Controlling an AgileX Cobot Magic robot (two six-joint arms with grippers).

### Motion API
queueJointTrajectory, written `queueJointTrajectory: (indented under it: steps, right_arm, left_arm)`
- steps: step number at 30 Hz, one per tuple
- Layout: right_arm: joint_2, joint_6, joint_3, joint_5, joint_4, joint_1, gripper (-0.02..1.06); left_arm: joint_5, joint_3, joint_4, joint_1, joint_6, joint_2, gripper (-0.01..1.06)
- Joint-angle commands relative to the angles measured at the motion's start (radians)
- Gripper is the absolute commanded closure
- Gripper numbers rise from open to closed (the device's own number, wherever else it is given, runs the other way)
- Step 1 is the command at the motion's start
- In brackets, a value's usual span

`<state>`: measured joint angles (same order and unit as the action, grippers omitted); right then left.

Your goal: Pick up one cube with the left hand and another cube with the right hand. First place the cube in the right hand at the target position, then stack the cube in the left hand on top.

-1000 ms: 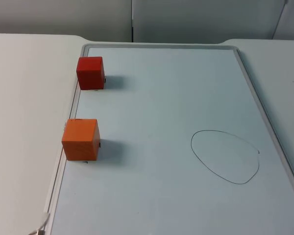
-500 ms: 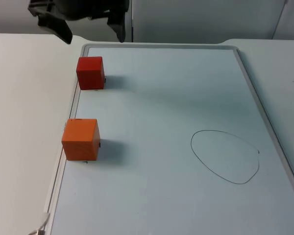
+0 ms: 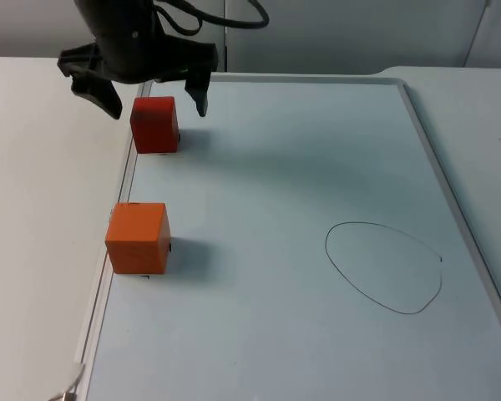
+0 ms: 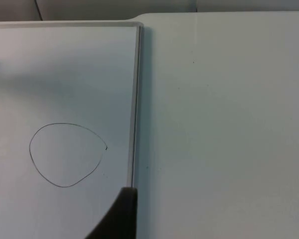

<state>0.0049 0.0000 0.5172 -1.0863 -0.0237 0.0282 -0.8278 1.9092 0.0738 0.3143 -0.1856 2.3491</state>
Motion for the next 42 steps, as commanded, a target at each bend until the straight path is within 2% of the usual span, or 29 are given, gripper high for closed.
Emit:
queueJointTrajectory:
  steps: [1, 9, 33, 35, 37, 38, 41, 42]
  right_arm:
    - [-0.005, 0.000, -0.008, 0.009, 0.003, -0.008, 0.01]
    - [-0.005, 0.000, -0.008, 0.009, 0.003, -0.008, 0.01]
    - [-0.005, 0.000, -0.008, 0.009, 0.003, -0.008, 0.01]
    - [-0.005, 0.000, -0.008, 0.009, 0.003, -0.008, 0.01]
    - [-0.005, 0.000, -0.008, 0.009, 0.003, -0.008, 0.01]
    - [-0.005, 0.000, -0.008, 0.009, 0.003, -0.008, 0.01]
    - [-0.005, 0.000, -0.008, 0.009, 0.003, -0.008, 0.01]
    - [-0.005, 0.000, -0.008, 0.009, 0.003, -0.008, 0.01]
  left_arm:
    - [0.039, 0.012, -0.003, 0.002, -0.011, 0.011, 0.01]
    - [0.100, 0.012, -0.005, 0.002, -0.016, 0.015, 0.01]
    - [0.112, 0.012, -0.037, 0.002, -0.036, 0.064, 0.01]
    - [0.112, 0.012, -0.037, 0.002, -0.036, 0.070, 0.06]
    - [0.120, 0.012, -0.040, 0.002, -0.036, 0.072, 0.18]
    - [0.120, 0.012, -0.040, 0.002, -0.036, 0.072, 0.18]
    - [0.131, 0.012, -0.040, 0.002, -0.036, 0.072, 0.43]
    - [0.143, 0.012, -0.040, 0.002, -0.036, 0.072, 0.56]
